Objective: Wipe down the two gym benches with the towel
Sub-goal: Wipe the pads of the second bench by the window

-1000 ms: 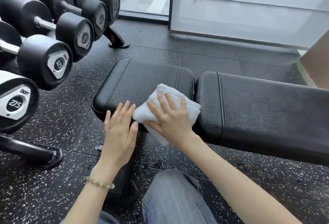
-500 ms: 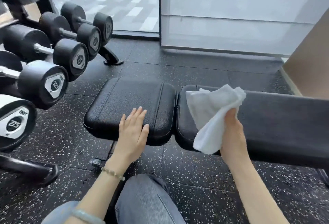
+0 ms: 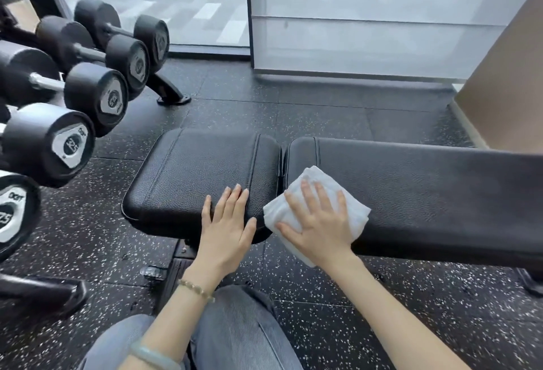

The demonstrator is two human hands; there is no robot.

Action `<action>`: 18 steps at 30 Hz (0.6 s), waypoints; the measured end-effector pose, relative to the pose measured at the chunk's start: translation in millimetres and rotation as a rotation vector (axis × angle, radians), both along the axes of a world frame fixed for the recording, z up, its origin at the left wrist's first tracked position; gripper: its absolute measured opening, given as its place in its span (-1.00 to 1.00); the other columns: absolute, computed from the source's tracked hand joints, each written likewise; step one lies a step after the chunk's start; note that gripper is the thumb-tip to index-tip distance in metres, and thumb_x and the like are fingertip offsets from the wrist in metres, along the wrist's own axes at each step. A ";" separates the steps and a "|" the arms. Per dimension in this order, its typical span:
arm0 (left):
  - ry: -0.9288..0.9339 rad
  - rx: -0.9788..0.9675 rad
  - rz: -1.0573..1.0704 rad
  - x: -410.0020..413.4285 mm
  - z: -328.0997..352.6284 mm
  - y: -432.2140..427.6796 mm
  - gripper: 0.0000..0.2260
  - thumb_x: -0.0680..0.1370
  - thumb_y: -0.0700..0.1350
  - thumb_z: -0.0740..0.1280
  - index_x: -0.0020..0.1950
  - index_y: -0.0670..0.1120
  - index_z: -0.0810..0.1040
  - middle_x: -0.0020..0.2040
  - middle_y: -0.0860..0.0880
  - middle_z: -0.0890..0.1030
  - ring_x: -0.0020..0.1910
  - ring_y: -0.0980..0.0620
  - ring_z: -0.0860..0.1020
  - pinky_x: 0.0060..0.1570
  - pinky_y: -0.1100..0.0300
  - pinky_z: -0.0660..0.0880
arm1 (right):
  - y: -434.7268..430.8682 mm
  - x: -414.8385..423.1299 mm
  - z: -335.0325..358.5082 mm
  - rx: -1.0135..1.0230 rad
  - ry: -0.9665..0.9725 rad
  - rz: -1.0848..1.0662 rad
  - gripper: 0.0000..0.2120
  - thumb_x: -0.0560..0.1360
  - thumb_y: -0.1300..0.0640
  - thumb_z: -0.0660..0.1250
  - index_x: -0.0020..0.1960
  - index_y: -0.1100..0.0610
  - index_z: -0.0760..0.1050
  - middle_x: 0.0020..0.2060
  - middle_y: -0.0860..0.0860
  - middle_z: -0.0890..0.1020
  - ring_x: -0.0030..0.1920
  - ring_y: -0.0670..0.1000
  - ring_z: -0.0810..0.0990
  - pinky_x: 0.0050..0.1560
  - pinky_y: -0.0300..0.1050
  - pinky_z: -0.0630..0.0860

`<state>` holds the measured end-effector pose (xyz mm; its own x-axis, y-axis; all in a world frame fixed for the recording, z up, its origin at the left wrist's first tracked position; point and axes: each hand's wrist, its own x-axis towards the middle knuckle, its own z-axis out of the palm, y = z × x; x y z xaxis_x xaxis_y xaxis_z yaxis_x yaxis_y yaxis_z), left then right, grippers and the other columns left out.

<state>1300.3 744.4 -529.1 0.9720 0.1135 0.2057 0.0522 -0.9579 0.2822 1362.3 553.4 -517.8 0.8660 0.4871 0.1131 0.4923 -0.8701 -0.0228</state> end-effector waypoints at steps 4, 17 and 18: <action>-0.060 0.046 -0.034 4.2 4.8 -2.9 -0.48 0.56 0.07 -0.02 0.44 -0.17 0.32 0.46 -0.11 0.31 0.48 -0.05 0.17 0.44 -0.05 -0.20 | 6.9 5.7 1.9 -0.004 -0.009 -0.003 -0.39 0.41 -0.35 0.07 0.33 -0.05 0.43 0.35 0.11 0.45 0.34 0.18 0.42 0.25 0.39 0.24; -0.112 0.101 -0.317 4.0 -0.8 -7.6 -0.51 0.54 -0.03 0.02 0.41 -0.19 0.37 0.40 -0.10 0.42 0.39 -0.05 0.37 0.43 -0.11 -0.01 | 9.3 8.7 -0.1 -0.051 -0.019 0.035 -0.18 0.34 -0.36 0.04 0.41 0.15 0.36 0.32 0.16 0.47 0.34 0.20 0.42 0.26 0.43 0.21; -0.111 0.110 -0.324 4.6 -1.5 -7.3 -0.50 0.53 -0.03 0.03 0.42 -0.19 0.37 0.40 -0.10 0.41 0.39 -0.06 0.36 0.42 -0.11 0.00 | 9.5 7.8 0.4 -0.055 -0.025 0.025 -0.19 0.34 -0.37 0.05 0.39 0.14 0.38 0.31 0.15 0.49 0.33 0.19 0.44 0.26 0.43 0.25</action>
